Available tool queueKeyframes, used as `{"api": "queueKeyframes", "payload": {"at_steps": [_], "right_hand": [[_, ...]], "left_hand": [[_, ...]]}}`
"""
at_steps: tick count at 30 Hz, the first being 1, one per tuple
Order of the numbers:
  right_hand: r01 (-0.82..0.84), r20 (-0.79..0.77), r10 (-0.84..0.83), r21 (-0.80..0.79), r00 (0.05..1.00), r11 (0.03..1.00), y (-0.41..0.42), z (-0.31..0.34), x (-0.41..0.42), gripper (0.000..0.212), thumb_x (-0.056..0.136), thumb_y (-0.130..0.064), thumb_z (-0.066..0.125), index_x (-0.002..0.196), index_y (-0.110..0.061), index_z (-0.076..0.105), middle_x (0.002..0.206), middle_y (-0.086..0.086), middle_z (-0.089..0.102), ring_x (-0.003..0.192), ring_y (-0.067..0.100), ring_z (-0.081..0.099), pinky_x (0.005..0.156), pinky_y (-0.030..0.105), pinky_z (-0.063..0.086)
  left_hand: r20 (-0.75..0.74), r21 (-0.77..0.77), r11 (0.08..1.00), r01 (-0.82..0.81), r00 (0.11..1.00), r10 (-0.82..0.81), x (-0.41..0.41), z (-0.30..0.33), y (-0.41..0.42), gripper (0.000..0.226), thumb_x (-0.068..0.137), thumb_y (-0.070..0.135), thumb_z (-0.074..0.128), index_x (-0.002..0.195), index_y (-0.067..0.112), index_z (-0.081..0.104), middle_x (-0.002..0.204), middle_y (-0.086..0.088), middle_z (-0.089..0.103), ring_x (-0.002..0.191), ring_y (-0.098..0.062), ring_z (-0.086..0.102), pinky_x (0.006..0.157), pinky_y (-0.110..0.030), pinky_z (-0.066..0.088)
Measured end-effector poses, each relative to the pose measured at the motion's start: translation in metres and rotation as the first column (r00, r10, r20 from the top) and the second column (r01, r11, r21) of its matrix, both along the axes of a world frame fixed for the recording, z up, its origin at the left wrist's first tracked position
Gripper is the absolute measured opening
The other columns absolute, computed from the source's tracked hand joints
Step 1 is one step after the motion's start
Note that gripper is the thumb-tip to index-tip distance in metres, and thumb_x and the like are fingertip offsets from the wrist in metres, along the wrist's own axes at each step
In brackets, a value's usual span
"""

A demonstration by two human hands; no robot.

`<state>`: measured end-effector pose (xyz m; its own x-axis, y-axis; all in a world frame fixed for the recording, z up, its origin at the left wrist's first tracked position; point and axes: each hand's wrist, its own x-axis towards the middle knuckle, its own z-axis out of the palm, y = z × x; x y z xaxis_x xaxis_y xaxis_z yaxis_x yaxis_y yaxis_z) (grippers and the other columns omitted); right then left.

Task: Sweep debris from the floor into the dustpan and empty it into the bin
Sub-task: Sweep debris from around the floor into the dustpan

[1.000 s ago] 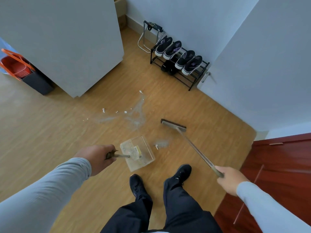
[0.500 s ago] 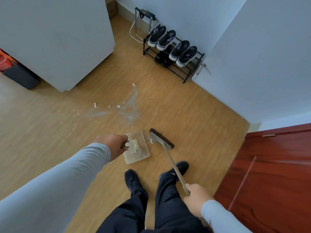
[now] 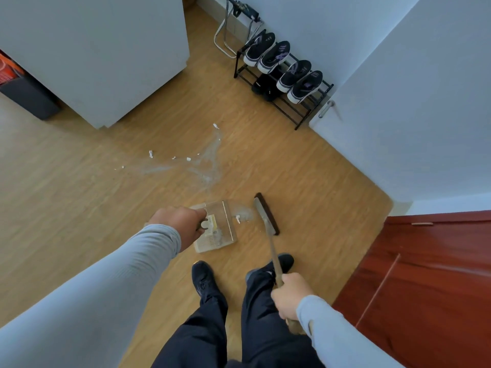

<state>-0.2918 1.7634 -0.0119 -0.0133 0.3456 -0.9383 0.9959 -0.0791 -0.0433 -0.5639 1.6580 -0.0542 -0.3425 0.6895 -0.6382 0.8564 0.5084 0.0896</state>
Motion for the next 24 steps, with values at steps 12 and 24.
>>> {"api": "queueKeyframes", "payload": {"at_steps": [12,24], "right_hand": [[0.19,-0.094,-0.209,-0.176,0.973,0.966,0.034,0.08,0.046,0.071,0.091,-0.001,0.054,0.154,-0.028,0.036,0.057,0.007,0.053,0.04,0.016,0.038,0.039,0.024,0.032],[-0.335,0.028,0.342,-0.137,0.939,0.932,0.007,0.014,-0.014,0.036,0.085,-0.008,0.047,0.119,-0.012,0.059,0.073,0.005,0.061,0.059,0.02,0.06,0.071,0.036,0.06]], "left_hand": [[-0.004,0.032,0.999,0.017,1.0,-0.016,-0.007,-0.001,-0.001,0.021,0.098,0.049,0.044,0.113,0.036,0.053,0.078,0.01,0.06,0.066,-0.019,0.059,0.052,-0.03,0.044],[-0.01,0.061,0.998,0.004,1.0,-0.003,-0.007,-0.005,-0.006,0.018,0.097,0.051,0.046,0.106,0.036,0.052,0.08,0.011,0.063,0.067,-0.017,0.061,0.05,-0.029,0.041]]}}
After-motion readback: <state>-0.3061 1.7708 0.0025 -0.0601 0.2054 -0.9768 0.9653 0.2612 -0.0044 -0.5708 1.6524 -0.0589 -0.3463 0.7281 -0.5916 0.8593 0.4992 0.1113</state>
